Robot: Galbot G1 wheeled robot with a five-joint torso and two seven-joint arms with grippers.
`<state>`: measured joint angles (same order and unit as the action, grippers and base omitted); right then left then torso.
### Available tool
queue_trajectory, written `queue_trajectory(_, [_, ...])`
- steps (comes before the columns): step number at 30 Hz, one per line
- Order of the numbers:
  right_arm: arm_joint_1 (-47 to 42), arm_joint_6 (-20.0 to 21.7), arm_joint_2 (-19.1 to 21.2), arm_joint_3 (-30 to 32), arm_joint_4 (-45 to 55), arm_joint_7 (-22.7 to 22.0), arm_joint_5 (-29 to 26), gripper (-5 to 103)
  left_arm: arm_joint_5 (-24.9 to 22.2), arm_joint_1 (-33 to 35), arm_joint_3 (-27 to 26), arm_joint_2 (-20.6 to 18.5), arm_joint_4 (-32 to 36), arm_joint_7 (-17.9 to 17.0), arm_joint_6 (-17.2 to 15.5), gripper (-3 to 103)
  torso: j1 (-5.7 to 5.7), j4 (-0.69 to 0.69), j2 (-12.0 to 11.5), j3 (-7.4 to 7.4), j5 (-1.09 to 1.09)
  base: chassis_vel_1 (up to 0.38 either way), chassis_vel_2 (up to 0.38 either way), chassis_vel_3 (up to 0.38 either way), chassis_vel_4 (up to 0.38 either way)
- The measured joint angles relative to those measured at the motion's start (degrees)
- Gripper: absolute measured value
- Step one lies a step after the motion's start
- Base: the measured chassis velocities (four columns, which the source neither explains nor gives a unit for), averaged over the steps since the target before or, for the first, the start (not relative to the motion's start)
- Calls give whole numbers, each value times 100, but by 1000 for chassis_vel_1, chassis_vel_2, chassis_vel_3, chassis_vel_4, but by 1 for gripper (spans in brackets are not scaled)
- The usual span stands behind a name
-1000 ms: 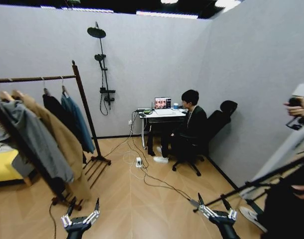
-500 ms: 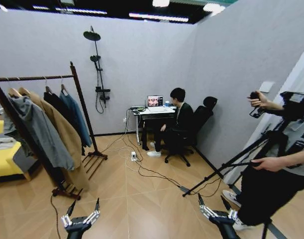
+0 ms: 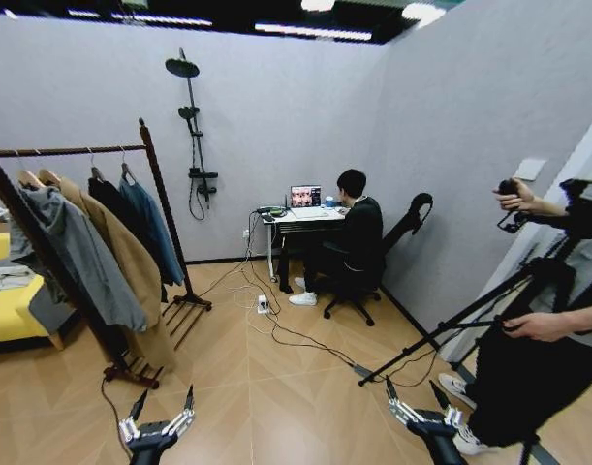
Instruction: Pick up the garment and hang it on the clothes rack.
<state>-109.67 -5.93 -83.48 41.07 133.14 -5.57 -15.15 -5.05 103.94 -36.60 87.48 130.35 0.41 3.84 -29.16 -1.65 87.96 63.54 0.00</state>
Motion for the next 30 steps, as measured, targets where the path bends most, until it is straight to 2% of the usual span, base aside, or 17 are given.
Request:
queue_trajectory(21, [0, 0, 0, 0, 0, 0, 0, 100, 0, 0, 0, 0, 0, -1, 0, 100, 38, 0, -82, -41, 0, 16, 14, 21, 16])
queue_trajectory(30, [0, 0, 0, 0, 0, 0, 0, 100, 0, 0, -1, 0, 0, 0, 0, 100, 38, 0, -78, -40, 0, 111, -98, -101, 98])
